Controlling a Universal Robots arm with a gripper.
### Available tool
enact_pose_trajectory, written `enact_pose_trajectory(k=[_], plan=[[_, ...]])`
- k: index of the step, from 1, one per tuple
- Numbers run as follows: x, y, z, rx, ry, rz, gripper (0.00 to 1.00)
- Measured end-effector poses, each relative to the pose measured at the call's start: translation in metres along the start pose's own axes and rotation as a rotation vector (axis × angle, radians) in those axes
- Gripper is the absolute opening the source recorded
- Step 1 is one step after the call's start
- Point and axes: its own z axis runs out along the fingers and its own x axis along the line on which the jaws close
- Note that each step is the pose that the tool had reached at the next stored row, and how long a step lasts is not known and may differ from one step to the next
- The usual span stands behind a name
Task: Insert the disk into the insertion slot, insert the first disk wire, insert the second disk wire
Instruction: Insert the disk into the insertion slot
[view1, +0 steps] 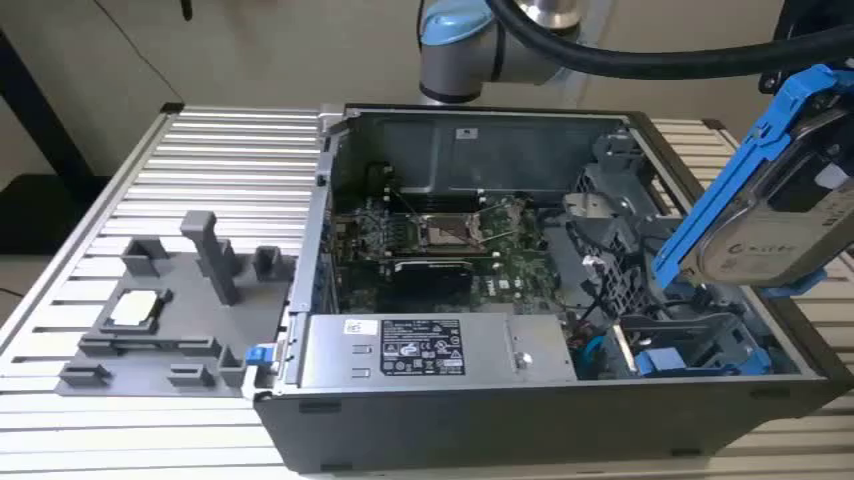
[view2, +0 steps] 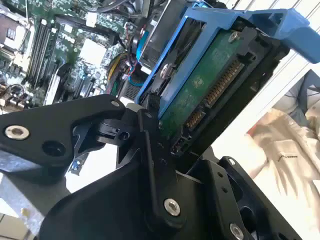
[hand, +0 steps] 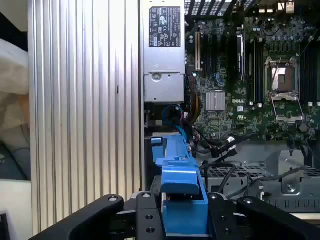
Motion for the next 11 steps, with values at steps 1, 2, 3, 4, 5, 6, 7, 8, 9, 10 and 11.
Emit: enact_pose_trajectory(k=[1, 2, 3, 4, 5, 6, 7, 8, 9, 10, 11], plan=[[0.0000, 0.0000, 0.0000, 0.0000, 0.0000, 0.000, 0.33], [0.0000, 0.0000, 0.0000, 0.0000, 0.0000, 0.000, 0.33], [0.0000, 0.0000, 0.0000, 0.0000, 0.0000, 0.000, 0.33], [0.0000, 0.0000, 0.0000, 0.0000, 0.0000, 0.000, 0.33], [0.0000, 0.0000, 0.0000, 0.0000, -0.0002, 0.000, 0.33], [0.0000, 0.0000, -0.0001, 0.0000, -0.0004, 0.000, 0.33], [-0.0001, 0.0000, -0.0001, 0.0000, -0.0006, 0.000, 0.33], [-0.0001, 0.0000, -0.0001, 0.0000, -0.0007, 0.000, 0.33], [-0.0001, 0.0000, -0.0001, -0.0001, -0.0010, 0.000, 0.33], [0.0000, 0.0000, 0.0000, 0.0000, -0.0014, 0.000, 0.33], [0.0000, 0.0000, 0.0000, 0.0000, -0.0014, 0.000, 0.33]])
